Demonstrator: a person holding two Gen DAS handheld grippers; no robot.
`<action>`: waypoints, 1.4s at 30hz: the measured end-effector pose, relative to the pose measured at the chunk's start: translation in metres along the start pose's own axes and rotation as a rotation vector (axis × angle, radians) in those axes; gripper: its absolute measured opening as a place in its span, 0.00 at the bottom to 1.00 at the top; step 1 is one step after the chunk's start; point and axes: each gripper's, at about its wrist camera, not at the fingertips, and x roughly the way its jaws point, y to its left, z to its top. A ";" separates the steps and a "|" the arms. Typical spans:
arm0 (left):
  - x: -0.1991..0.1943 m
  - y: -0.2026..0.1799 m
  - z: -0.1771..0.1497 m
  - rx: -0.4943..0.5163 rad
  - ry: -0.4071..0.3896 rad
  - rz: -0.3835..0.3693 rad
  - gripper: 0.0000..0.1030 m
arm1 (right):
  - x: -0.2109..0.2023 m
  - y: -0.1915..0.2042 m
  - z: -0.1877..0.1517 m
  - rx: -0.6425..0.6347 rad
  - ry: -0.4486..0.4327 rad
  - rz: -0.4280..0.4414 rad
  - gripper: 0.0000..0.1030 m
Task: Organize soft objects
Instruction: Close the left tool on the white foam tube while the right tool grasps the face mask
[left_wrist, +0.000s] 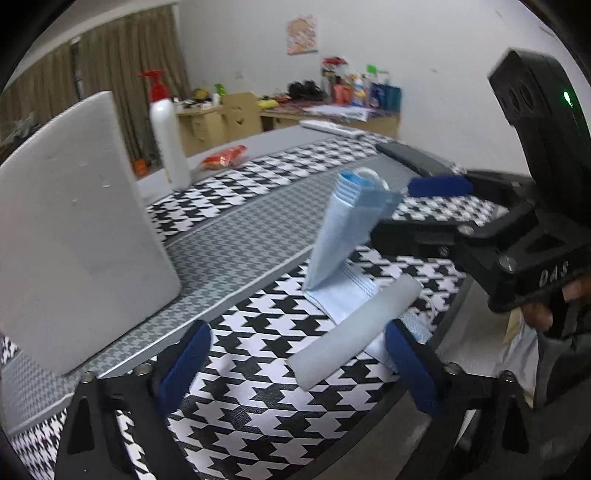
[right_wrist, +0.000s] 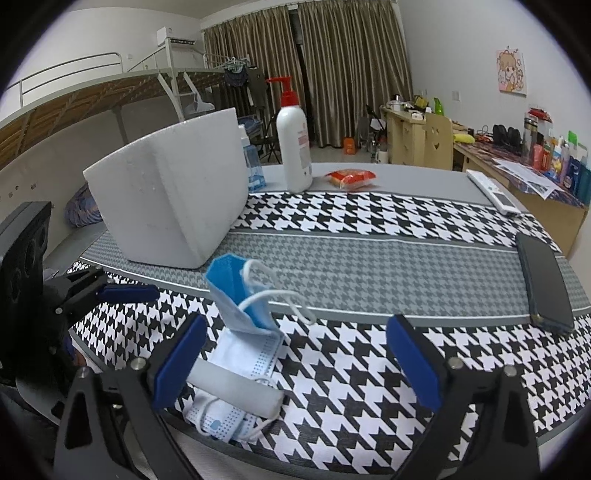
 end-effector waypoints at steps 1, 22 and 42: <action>0.004 0.000 0.002 0.007 0.009 -0.009 0.89 | 0.001 0.000 0.000 0.000 0.002 0.000 0.92; 0.018 0.004 -0.001 0.023 0.090 -0.183 0.50 | 0.025 0.007 0.003 -0.022 0.076 0.076 0.71; 0.007 0.009 -0.007 0.041 0.078 -0.176 0.20 | 0.028 0.008 0.013 -0.014 0.055 0.097 0.14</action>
